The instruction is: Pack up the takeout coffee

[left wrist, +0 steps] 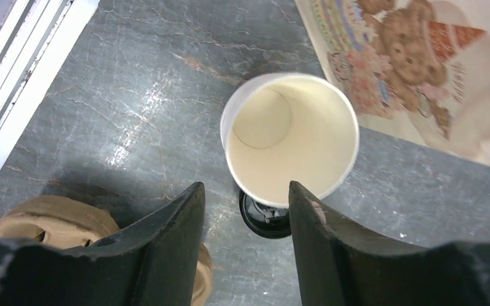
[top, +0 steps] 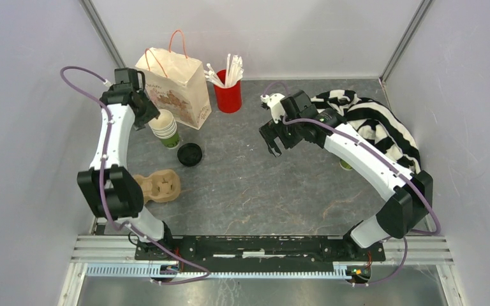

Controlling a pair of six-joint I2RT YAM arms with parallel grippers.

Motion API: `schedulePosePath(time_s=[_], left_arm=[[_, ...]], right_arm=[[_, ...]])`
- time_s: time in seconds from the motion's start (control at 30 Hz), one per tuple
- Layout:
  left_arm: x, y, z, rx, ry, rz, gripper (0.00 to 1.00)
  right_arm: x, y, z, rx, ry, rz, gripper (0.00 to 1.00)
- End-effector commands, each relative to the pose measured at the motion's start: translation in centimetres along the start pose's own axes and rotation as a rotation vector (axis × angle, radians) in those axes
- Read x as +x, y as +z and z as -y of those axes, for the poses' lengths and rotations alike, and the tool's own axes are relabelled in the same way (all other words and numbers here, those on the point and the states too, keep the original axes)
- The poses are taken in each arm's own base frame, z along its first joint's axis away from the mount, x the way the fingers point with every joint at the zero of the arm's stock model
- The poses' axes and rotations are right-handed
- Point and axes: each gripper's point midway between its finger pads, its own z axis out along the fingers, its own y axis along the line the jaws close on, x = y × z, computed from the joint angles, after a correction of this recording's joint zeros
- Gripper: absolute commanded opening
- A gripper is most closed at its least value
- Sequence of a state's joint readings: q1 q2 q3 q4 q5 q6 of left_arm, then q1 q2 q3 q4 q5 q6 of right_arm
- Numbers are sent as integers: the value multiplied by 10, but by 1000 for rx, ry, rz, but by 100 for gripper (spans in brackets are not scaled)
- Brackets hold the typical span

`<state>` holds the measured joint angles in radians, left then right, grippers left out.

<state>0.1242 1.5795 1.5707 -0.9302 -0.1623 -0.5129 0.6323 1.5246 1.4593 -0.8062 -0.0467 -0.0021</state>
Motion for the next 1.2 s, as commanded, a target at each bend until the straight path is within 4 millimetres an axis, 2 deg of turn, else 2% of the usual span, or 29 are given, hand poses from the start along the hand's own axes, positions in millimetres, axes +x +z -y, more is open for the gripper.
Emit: schedulePosePath(time_s=[0.0,0.13,0.23,0.3,0.57,0.63,0.8,1.07,1.17], left_arm=[[-27,14,1,-14,55,47,55],[-33,27,1,-17,84,39,45],[-28,36,5,-5,90,1,40],[-26,40,6,-7,89,-10,33],[-27,43,-2,-56,109,-16,35],[-27,41,-8,-81,109,-2,43],[-24,42,-10,-79,120,-4,43],[-15,49,-7,-58,110,-30,35],[-14,50,-7,-59,114,-31,28]], right_arm=[[18,4,17,53,-34,-30,98],[29,0,37,120,-22,-37,98],[31,0,40,128,-19,-38,98],[30,-1,42,135,-21,-38,98],[31,3,45,131,-12,-42,98],[31,4,45,129,-11,-43,98],[32,5,43,119,-9,-45,98],[33,3,42,113,-7,-40,98],[35,3,41,109,-6,-41,98]])
